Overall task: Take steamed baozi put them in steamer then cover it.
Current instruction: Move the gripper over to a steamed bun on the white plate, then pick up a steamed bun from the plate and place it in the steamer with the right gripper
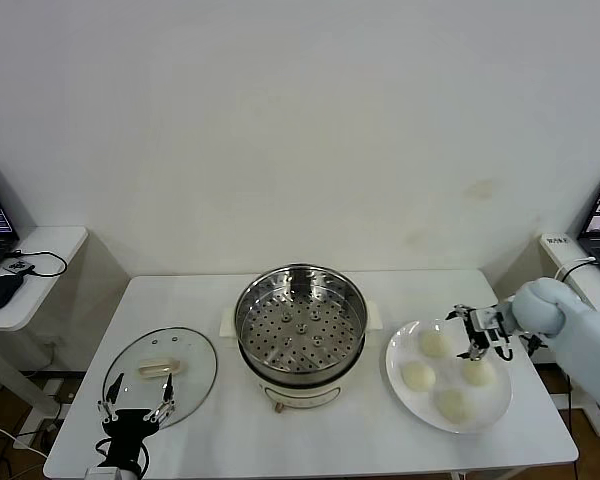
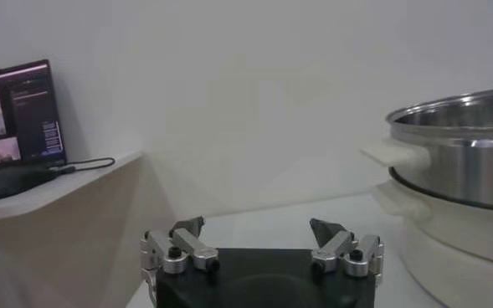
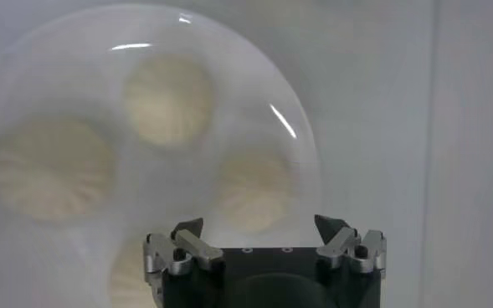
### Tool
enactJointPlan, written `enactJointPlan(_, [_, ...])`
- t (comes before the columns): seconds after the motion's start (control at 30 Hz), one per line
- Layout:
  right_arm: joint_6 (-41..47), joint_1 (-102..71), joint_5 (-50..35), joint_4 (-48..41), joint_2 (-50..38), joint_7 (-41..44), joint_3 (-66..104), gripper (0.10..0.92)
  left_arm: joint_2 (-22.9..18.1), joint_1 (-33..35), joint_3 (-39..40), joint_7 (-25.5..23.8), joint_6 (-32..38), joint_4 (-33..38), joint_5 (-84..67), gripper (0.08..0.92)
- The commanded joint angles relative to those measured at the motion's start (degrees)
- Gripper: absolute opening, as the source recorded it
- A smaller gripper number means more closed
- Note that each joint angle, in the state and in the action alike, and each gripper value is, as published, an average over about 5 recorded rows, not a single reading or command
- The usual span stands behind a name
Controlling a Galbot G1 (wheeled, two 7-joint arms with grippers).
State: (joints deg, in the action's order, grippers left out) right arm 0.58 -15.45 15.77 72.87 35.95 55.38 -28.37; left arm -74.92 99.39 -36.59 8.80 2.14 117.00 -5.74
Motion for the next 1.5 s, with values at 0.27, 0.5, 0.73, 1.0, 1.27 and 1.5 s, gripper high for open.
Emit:
enactJointPlan(0.27, [-0.2, 4.9, 0.6, -6.8, 6.5, 0.0, -6.5, 0.822, -0.1, -0.3, -0.4, 0.1, 0.2, -0.2, -0.1, 0.823])
enactJointPlan(0.5, [0.2, 5.5, 1.9, -9.4, 8.6, -0.6, -7.5, 0.823, -0.1, -0.5, -0.7, 0.1, 0.2, -0.2, -0.2, 0.823])
enactJointPlan(0.73, [0.5, 5.6, 3.1, -11.1, 9.0, 0.0, -7.7, 0.773, -0.1, -0.4, -0.9, 0.2, 0.2, -0.3, -0.4, 0.823])
enactJointPlan(1.0, [0.7, 5.8, 2.9, -11.2, 9.0, 1.0, -7.9, 0.678, -0.1, -0.4, -1.1, 0.2, 0.2, -0.1, -0.4, 0.823])
enactJointPlan(1.27, [0.9, 8.1, 0.5, -7.5, 6.6, 2.7, -10.0, 0.654, 0.0, -0.2, -1.2, 0.2, 0.1, 0.1, -0.5, 0.823])
enactJointPlan(1.5, [2.0, 16.7, -7.2, -0.3, 0.1, 4.4, -16.0, 0.653, 0.4, -0.2, -1.3, 0.1, 0.0, 0.3, -1.2, 0.823])
